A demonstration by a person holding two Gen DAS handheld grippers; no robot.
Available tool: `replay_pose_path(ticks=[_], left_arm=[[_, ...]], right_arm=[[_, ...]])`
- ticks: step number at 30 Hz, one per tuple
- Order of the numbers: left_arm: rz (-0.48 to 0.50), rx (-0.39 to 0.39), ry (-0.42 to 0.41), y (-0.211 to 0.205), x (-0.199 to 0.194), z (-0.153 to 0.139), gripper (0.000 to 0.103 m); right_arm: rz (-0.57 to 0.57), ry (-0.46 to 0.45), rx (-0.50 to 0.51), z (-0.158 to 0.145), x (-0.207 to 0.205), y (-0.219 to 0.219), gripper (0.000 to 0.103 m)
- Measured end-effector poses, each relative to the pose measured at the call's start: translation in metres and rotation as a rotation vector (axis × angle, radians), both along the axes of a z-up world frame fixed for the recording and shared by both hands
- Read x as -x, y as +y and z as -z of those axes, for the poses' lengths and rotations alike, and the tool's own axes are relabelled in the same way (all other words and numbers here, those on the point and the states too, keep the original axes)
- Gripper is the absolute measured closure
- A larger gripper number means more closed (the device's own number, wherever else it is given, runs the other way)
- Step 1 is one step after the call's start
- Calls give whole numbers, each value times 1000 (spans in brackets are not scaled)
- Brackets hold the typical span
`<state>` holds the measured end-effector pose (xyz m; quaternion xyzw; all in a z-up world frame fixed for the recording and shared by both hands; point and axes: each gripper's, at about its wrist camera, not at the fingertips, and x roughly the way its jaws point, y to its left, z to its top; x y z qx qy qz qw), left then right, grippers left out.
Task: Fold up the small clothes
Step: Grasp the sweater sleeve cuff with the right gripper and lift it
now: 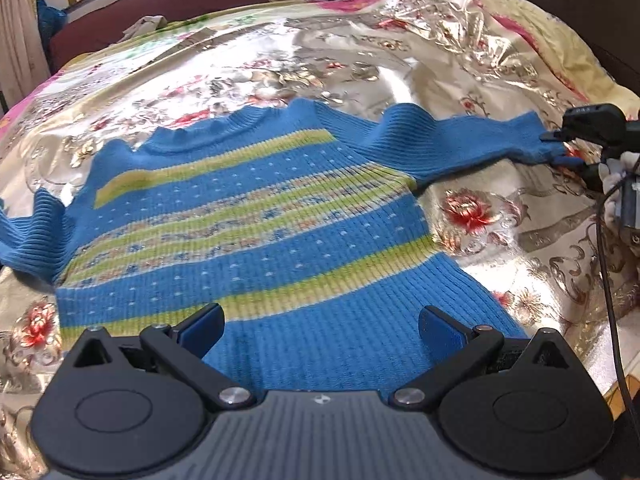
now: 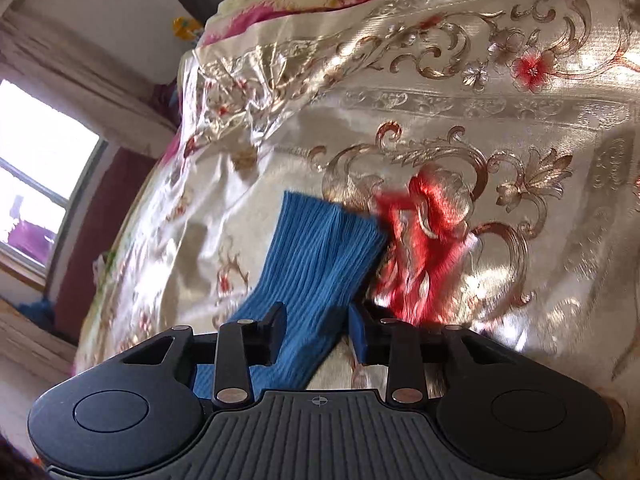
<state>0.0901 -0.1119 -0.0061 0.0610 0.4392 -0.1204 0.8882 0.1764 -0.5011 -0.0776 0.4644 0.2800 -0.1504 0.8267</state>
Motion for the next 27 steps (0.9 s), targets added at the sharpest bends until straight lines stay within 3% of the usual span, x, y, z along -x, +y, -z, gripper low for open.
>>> replay_pose_path(ticks=[7, 11, 17, 27], left_arm=[[6, 8, 9, -1, 0, 3, 0], [-6, 8, 10, 2, -1, 3, 0], [5, 3, 9, -1, 1, 3, 0], [10, -6, 18, -3, 2, 5, 0]], right_arm=[[11, -19, -2, 6, -7, 2, 73], [38, -38, -57, 7, -5, 1, 74], [-36, -50, -82, 9, 5, 18, 72], [10, -136, -229, 27, -6, 14, 74]])
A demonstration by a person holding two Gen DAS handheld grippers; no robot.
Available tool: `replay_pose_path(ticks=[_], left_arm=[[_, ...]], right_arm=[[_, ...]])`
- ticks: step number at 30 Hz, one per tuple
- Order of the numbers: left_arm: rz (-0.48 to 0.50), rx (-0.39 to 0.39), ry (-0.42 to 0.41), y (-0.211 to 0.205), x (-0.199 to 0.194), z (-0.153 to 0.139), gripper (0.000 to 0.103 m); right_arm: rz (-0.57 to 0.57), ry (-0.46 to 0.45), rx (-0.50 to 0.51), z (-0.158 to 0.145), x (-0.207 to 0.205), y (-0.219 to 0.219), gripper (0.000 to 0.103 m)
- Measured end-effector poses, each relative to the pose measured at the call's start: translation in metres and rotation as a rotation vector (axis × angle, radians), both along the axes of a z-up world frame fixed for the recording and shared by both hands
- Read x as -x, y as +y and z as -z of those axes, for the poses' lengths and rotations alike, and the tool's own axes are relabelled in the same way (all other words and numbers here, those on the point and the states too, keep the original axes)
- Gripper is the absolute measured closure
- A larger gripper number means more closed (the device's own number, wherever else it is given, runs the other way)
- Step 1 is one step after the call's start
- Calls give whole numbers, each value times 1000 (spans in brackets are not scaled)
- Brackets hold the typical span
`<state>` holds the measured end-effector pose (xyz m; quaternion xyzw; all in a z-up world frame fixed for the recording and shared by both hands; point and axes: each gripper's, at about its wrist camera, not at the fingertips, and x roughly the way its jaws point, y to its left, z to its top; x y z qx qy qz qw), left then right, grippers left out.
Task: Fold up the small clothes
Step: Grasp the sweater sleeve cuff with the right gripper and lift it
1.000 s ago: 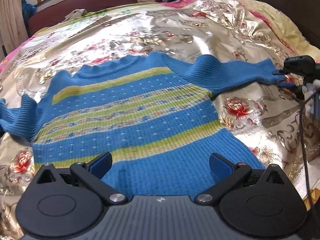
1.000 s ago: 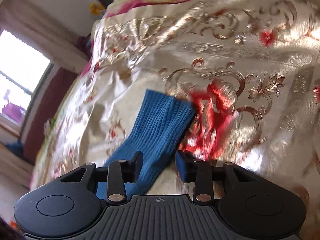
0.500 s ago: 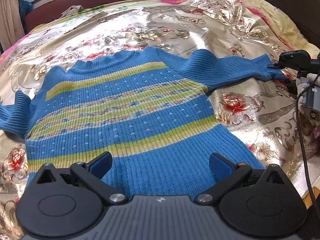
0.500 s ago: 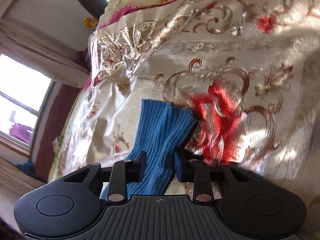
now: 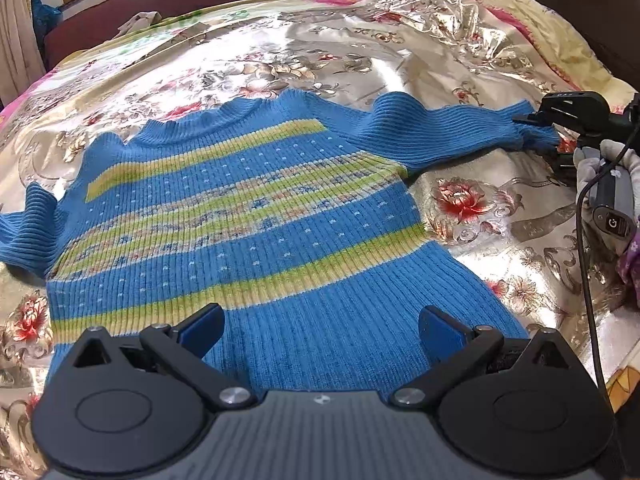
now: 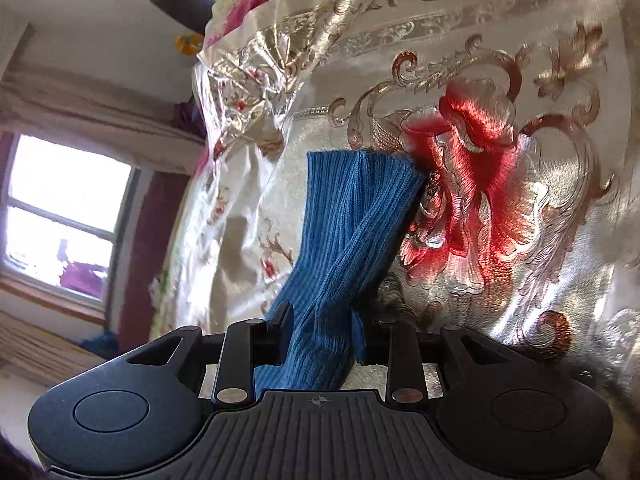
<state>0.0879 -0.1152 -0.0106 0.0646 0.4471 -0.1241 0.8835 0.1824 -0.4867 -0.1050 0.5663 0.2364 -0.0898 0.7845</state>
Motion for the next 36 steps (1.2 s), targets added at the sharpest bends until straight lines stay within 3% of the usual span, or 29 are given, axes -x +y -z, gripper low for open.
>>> replay_pose_path(ticks=[5, 24, 28, 33, 36], left_arm=[[-3, -3, 9, 0, -1, 3, 0], [-27, 8, 14, 7, -1, 4, 0], [-29, 5, 11, 7, -1, 3, 0], [-20, 1, 22, 5, -1, 6, 0], [-14, -5, 18, 3, 0, 5, 0]], right_arm=[[11, -24, -2, 4, 8, -1, 81], [112, -70, -69, 6, 26, -11, 76], [169, -126, -88, 3, 36, -21, 76], [150, -127, -80, 3, 37, -27, 76], [148, -171, -117, 4, 36, -26, 76]])
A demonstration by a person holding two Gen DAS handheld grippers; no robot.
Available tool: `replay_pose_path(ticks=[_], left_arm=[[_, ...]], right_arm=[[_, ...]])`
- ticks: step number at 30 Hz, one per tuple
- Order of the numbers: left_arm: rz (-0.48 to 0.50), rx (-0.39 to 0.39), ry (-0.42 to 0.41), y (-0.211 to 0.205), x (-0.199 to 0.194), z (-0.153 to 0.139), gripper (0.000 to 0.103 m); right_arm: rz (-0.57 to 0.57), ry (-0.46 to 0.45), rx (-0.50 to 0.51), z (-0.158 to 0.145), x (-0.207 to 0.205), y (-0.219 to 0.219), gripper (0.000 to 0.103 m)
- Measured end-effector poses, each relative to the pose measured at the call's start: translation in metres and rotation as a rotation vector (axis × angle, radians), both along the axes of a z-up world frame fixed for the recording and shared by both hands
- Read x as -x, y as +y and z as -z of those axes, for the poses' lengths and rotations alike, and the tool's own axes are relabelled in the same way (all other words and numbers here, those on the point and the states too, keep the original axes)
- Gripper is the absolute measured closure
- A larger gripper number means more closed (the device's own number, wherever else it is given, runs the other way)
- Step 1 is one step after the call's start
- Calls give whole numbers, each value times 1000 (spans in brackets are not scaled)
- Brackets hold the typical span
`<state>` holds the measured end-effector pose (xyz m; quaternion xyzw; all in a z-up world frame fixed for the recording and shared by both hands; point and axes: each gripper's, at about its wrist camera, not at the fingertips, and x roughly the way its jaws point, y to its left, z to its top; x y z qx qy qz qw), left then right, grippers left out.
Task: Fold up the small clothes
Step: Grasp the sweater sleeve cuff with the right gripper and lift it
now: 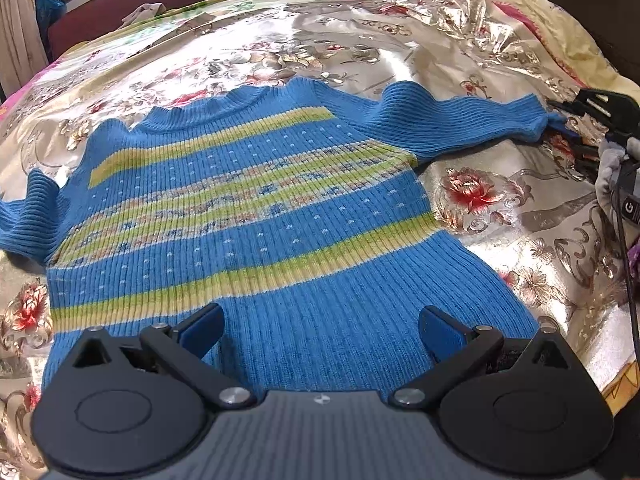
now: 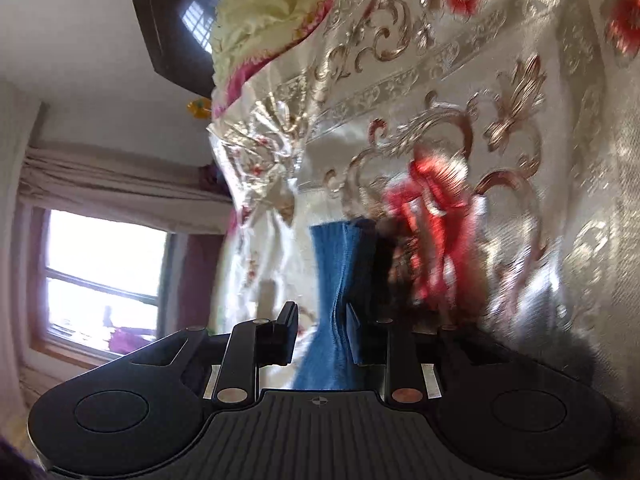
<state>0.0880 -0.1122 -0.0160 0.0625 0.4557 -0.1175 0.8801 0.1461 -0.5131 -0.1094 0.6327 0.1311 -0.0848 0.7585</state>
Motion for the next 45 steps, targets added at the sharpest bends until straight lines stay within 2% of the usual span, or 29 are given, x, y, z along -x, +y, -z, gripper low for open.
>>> replay_pose_path(ticks=[3, 5, 7, 11, 14, 18, 23, 29, 35, 39, 45], left_arm=[[-2, 0, 4, 0, -2, 1, 0], [-3, 3, 10, 0, -3, 2, 0], [1, 2, 7, -1, -2, 1, 0], [6, -2, 6, -2, -1, 1, 0], [0, 3, 6, 0, -2, 1, 0], [2, 9, 12, -1, -2, 3, 0], [11, 2, 10, -3, -1, 2, 0], [9, 7, 16, -3, -2, 3, 0], [7, 11, 17, -3, -3, 3, 0], [9, 9, 18, -2, -2, 3, 0], [-7, 16, 11, 3, -2, 2, 0]], right_arm=[[-5, -49, 43, -9, 2, 2, 76], [-25, 33, 108, -13, -5, 2, 76], [-47, 101, 115, -9, -11, 2, 76], [-36, 114, 88, -5, -11, 3, 75], [-7, 85, 87, -12, -1, 0, 75], [-10, 229, 172, -20, -1, -3, 78], [0, 267, 191, -20, -15, -1, 78], [-28, 261, 218, -14, -41, 0, 78], [-23, 179, 109, -5, -27, -5, 79], [-74, 201, 141, -5, -31, 4, 92], [-58, 151, 100, -7, -25, 3, 94]])
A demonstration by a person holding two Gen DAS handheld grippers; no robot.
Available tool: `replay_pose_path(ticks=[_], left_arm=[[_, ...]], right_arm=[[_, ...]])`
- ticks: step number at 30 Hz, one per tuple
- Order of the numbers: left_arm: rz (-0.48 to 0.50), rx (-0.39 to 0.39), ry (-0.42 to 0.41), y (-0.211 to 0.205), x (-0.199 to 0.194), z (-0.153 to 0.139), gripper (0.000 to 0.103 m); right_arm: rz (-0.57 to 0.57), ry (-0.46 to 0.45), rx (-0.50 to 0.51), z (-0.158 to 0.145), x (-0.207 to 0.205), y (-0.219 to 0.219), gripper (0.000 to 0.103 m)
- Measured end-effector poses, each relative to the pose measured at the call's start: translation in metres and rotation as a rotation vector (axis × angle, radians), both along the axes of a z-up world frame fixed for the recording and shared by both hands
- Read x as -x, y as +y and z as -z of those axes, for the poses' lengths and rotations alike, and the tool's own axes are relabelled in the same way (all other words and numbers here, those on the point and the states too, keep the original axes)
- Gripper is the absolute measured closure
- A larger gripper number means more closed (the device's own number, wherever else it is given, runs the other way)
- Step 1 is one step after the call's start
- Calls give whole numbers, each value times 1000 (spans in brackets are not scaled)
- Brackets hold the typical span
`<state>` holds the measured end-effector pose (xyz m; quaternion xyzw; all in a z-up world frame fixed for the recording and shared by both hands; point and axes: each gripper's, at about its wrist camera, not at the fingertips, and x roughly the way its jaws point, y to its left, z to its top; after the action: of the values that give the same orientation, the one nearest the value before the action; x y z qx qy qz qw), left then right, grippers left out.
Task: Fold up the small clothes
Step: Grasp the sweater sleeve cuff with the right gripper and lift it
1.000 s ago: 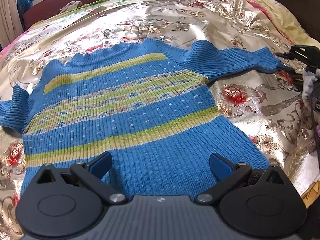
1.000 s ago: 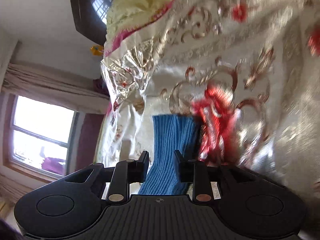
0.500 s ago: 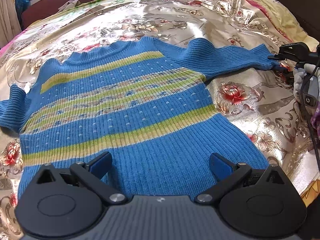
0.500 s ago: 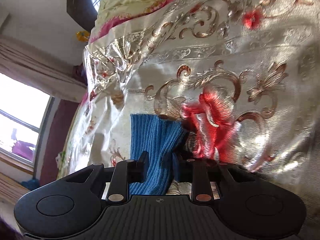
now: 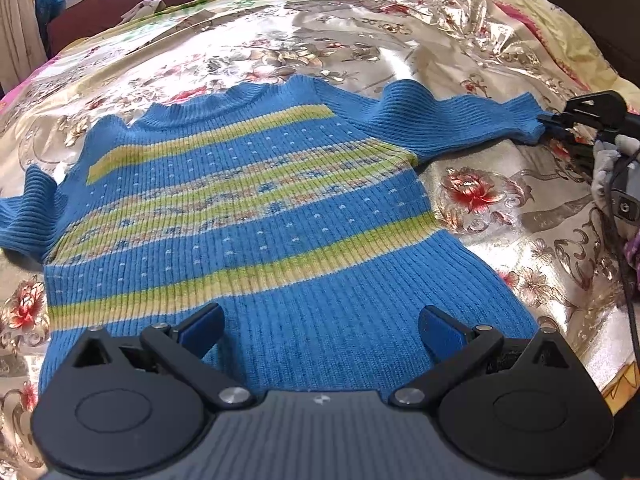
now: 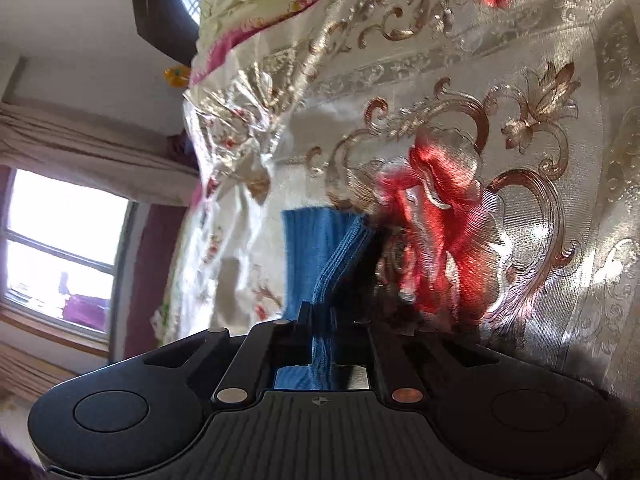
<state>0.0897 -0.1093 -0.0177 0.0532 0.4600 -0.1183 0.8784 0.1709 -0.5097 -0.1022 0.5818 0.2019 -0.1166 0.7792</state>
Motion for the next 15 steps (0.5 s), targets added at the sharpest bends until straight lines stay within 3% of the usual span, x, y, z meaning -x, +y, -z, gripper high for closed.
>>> replay_pose_path(ticks=[7, 15], left_arm=[[-12, 15, -15, 8, 3, -4, 0], [-114, 43, -75, 51, 15, -16, 0]], right_arm=[[-23, -97, 5, -31, 9, 7, 94], [-300, -198, 116, -97, -29, 94, 94]])
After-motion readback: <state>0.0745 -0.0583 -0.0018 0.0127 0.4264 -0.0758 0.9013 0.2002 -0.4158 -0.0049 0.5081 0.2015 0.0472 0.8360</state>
